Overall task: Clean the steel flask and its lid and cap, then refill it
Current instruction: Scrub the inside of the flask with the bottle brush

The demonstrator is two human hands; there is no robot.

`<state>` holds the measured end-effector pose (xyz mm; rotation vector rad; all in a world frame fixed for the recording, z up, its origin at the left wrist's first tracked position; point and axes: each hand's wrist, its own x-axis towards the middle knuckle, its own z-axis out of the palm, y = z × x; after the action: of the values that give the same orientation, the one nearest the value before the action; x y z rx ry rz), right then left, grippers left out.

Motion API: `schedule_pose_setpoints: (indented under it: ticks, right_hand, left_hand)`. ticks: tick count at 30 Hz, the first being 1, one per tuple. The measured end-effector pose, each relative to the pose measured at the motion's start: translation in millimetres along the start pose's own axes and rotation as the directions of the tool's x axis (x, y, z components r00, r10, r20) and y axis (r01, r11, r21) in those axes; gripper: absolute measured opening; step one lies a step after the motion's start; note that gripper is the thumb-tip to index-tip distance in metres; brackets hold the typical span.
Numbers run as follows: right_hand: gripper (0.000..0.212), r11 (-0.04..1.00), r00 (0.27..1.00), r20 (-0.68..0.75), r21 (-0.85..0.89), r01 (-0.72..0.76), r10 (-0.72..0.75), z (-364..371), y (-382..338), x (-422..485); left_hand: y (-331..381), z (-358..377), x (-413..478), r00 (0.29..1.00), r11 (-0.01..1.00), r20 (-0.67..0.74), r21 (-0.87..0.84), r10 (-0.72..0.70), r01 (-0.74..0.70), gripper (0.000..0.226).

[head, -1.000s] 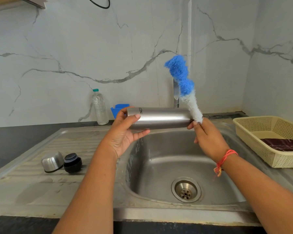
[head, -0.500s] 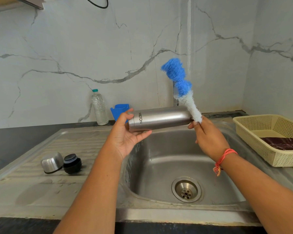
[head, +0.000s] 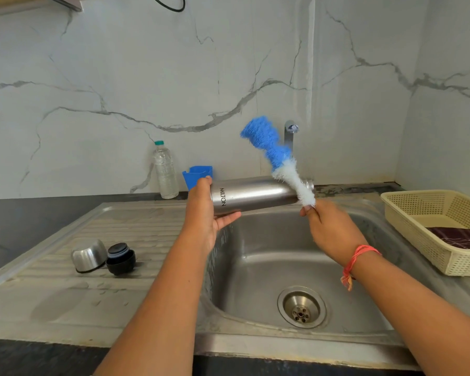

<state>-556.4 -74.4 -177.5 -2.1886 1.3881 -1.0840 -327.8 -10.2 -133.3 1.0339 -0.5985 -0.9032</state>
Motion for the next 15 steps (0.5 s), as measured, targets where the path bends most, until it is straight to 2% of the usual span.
schedule_pose_setpoints:
  ticks: [3,7,11,15]
  right_hand:
    - [0.026,1.000,0.999,0.052,-0.018,-0.012,0.013,0.8,-9.5,-4.8]
    - [0.025,0.987,0.979,0.204,0.160,-0.018,-0.015,2.6,-21.2,-16.2]
    - [0.031,0.989,0.928,0.351,0.117,0.092,-0.128,16.7,-19.2,-22.1]
    - [0.033,0.986,0.883,0.452,0.153,0.062,-0.125,24.1,-10.2,-18.7]
  left_hand:
    - [2.2,-5.6,3.4,0.999,0.987,-0.052,-0.159,-0.014,0.006,0.031]
    - [9.3,-13.9,6.7,0.997,0.913,-0.060,-0.408,-0.052,0.023,0.026]
    - [11.1,-16.7,7.4,0.998,0.862,-0.045,-0.506,-0.039,0.011,0.018]
    - [12.3,-21.7,10.6,0.998,0.827,-0.062,-0.562,-0.018,-0.021,0.022]
